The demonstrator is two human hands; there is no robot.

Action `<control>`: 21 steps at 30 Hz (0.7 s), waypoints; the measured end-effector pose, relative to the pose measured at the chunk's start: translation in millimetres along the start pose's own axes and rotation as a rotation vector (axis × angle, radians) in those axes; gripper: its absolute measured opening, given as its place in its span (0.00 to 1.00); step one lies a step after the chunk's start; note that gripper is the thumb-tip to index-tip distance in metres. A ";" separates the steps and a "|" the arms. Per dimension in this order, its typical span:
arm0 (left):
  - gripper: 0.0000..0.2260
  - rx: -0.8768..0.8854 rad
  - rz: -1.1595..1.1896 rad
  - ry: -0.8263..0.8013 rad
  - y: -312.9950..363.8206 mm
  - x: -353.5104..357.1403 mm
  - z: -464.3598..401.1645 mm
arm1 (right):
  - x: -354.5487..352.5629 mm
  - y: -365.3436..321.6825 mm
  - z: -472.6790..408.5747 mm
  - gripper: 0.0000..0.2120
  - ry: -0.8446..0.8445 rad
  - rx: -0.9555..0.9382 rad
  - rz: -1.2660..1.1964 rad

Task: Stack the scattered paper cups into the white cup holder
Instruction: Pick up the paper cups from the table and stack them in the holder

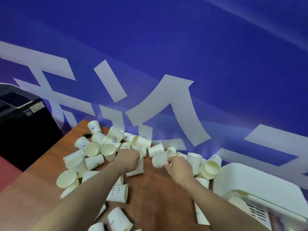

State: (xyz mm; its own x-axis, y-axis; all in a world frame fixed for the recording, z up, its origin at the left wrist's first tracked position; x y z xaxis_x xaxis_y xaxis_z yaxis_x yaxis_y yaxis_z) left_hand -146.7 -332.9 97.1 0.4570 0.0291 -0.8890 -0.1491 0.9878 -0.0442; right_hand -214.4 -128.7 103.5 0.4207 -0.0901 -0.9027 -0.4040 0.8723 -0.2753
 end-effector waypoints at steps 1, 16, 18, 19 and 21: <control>0.13 0.021 -0.003 -0.005 10.2 -1.8 3.8 | -0.5 4.7 9.1 0.09 0.000 -0.006 0.023; 0.10 0.289 -0.141 0.012 200.5 -20.4 60.3 | -21.2 122.5 151.2 0.09 0.098 0.041 0.046; 0.11 0.326 -0.139 0.031 222.0 -23.9 66.1 | -23.6 139.1 166.4 0.10 0.121 0.055 0.040; 0.11 0.346 -0.138 0.039 232.5 -24.9 67.5 | -25.4 147.5 174.1 0.10 0.137 0.060 0.039; 0.11 0.378 -0.132 0.048 251.6 -27.2 69.8 | -28.6 162.8 187.4 0.10 0.157 0.066 0.018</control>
State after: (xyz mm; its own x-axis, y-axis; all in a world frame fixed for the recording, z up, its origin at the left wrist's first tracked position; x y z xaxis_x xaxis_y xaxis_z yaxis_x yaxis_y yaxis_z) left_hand -135.4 -74.6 142.0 0.4075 -0.1003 -0.9077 0.2453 0.9694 0.0030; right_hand -139.9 105.9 146.5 0.2801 -0.1435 -0.9492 -0.3537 0.9038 -0.2410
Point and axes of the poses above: each hand's wrist, its own z-axis away from the middle knuckle, its own x-axis out of the palm, y = z × x, the point moved 2 cm from there along -z, towards the middle knuckle, and after that the axes turned 12 degrees about -y, right-handed, at the moved point
